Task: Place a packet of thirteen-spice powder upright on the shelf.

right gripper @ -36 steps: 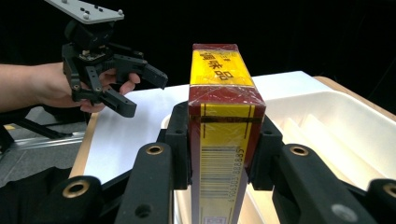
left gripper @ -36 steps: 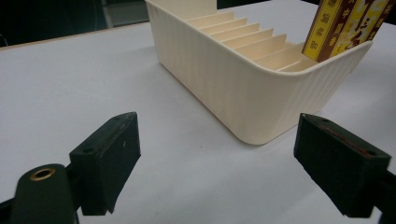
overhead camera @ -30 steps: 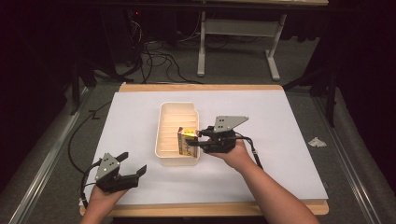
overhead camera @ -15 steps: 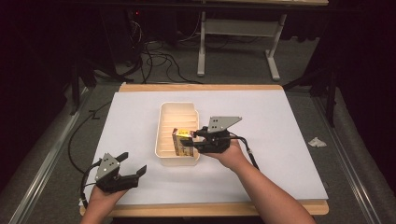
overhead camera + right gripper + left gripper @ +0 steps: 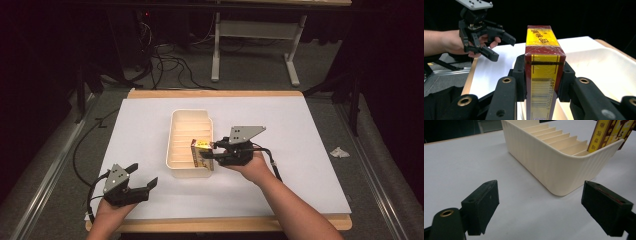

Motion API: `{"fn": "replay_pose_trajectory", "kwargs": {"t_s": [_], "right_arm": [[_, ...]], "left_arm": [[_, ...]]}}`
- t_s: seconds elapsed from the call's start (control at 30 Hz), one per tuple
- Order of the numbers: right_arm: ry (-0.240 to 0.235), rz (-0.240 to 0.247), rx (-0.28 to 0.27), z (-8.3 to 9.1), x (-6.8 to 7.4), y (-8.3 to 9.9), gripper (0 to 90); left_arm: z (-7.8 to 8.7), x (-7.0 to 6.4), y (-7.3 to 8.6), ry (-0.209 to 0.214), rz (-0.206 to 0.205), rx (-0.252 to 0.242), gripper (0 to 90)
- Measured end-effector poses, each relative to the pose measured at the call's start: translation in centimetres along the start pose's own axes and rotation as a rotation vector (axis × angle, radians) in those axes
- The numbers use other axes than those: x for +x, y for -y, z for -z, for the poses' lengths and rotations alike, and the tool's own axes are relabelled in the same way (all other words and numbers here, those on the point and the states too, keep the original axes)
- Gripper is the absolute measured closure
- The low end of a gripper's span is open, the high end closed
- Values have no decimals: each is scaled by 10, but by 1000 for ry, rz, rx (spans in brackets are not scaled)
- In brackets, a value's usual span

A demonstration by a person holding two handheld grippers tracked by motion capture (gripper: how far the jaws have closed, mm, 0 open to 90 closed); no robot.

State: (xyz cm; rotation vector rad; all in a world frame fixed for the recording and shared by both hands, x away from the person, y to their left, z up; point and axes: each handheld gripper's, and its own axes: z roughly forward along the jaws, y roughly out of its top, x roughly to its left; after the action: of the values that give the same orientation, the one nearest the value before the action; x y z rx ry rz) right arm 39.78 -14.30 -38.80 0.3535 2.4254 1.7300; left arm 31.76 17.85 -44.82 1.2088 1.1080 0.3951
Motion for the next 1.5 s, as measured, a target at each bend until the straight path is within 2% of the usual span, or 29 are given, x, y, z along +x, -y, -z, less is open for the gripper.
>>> {"fn": "replay_pose_trajectory", "kwargs": {"t_s": [0.13,0.47,0.6,0.77,0.87,1.3,1.5], "right_arm": [[3,-3,17,-8,-1,1,686],[18,2,9,-19,3,1,686],[12,10,0,-28,3,0,686],[-4,11,31,-40,3,0,686],[-11,11,31,-46,4,0,686],[-8,3,31,-51,2,3,684],[-7,-2,59,-55,2,7,684]], "left_arm": [[1,-1,-1,5,-1,-3,153],[3,-2,-2,2,10,-16,153],[2,-2,-1,2,4,-11,153],[2,0,-2,0,8,-9,153],[3,1,-2,0,6,-11,153],[3,-1,-1,7,7,-8,153],[3,0,-2,3,7,-9,153]]}}
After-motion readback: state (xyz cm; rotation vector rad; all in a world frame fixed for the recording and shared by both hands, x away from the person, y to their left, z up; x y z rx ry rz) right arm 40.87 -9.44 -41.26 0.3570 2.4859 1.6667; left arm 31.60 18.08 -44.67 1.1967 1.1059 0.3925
